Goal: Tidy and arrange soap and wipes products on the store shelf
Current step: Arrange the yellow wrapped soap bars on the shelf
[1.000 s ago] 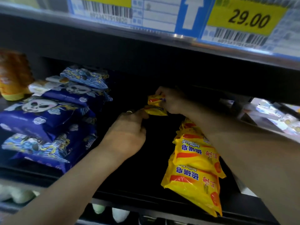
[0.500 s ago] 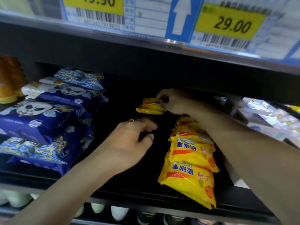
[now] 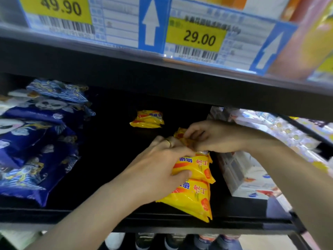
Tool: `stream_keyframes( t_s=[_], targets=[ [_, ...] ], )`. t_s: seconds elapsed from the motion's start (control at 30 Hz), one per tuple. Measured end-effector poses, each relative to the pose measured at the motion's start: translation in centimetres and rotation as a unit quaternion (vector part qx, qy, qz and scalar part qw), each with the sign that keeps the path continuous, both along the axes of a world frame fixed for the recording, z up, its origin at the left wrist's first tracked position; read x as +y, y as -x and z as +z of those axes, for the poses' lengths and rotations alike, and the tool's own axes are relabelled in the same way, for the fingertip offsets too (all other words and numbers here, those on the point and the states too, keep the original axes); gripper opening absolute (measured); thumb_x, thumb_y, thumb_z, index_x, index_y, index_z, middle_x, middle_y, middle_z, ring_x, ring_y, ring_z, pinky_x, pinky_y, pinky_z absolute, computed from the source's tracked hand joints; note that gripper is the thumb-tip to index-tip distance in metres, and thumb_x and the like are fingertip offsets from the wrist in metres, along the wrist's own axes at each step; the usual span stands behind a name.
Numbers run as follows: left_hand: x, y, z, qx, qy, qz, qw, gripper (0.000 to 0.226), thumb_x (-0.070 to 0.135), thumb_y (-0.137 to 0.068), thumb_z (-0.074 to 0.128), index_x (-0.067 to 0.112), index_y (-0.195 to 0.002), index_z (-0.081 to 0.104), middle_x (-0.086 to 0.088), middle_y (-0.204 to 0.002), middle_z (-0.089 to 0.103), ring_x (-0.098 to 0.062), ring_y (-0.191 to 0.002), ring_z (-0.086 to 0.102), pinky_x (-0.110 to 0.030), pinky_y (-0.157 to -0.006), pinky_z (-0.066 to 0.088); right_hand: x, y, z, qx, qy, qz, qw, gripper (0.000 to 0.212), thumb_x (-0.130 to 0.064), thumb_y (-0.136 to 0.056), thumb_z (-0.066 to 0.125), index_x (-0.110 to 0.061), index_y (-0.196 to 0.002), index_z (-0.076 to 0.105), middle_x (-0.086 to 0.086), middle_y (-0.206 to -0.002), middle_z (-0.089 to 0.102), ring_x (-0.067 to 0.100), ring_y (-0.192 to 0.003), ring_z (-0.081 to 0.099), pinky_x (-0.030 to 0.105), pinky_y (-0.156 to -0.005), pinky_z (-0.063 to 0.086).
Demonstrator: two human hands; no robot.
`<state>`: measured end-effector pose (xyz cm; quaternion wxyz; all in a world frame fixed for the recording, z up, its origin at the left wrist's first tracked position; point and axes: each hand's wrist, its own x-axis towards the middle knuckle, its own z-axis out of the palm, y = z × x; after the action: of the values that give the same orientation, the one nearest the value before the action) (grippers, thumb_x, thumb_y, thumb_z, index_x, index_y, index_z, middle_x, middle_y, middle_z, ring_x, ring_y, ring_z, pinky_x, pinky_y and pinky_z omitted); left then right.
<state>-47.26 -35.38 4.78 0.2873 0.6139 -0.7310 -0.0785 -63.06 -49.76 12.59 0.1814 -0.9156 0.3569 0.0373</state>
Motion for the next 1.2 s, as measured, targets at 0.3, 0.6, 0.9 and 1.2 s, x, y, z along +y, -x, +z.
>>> stream_keyframes(
  t_s=[0.3,0.6,0.9,1.2],
  targets=[
    [-1.0,-0.1,0.0,-0.087,0.024,0.015,0.996,0.059,0.058,-0.097,0.058,0.046,-0.152,0.039,0.017,-0.143,0.053,-0.008,-0.13,0.028,-0.03,-0.108,0.033,-1.0,-0.2,-0.7,-0.05,0.006,0.005,0.999,0.04,-0.015,-0.091,0.075,-0.032,-0.125,0.061,-0.01,-0.117,0.067,0.008,-0.108,0.065,0.031,-0.093,0.057],
    [-1.2,-0.6,-0.4,-0.052,0.023,0.022,0.998,0.06,0.05,-0.102,0.058,0.04,-0.157,0.036,0.009,-0.149,0.044,-0.012,-0.133,0.027,-0.032,-0.113,0.031,-2.9,-3.3,-0.1,-0.109,0.045,-0.028,0.993,0.044,-0.03,-0.102,0.062,-0.03,-0.144,0.051,-0.001,-0.143,0.056,0.019,-0.129,0.054,0.043,-0.112,0.045],
    [-2.4,-7.5,-1.2,-0.017,0.031,0.129,0.991,0.054,0.036,-0.102,0.064,0.032,-0.153,0.047,0.001,-0.149,0.047,-0.016,-0.13,0.03,-0.019,-0.106,0.026,-5.1,-9.9,-1.1,-0.075,0.0,-0.086,0.993,0.05,-0.036,-0.11,0.043,-0.016,-0.156,0.039,0.013,-0.157,0.043,0.029,-0.143,0.043,0.045,-0.121,0.033],
    [-8.0,-9.5,-2.5,-0.055,-0.069,0.155,0.984,0.046,0.021,-0.106,0.055,0.029,-0.151,0.049,-0.008,-0.154,0.047,-0.031,-0.137,0.038,-0.042,-0.115,0.037,-5.3,-14.4,-2.1,-0.077,0.011,-0.08,0.994,0.042,-0.022,-0.112,0.036,-0.01,-0.151,0.045,0.016,-0.15,0.05,0.028,-0.134,0.049,0.015,-0.082,0.038]
  ],
)
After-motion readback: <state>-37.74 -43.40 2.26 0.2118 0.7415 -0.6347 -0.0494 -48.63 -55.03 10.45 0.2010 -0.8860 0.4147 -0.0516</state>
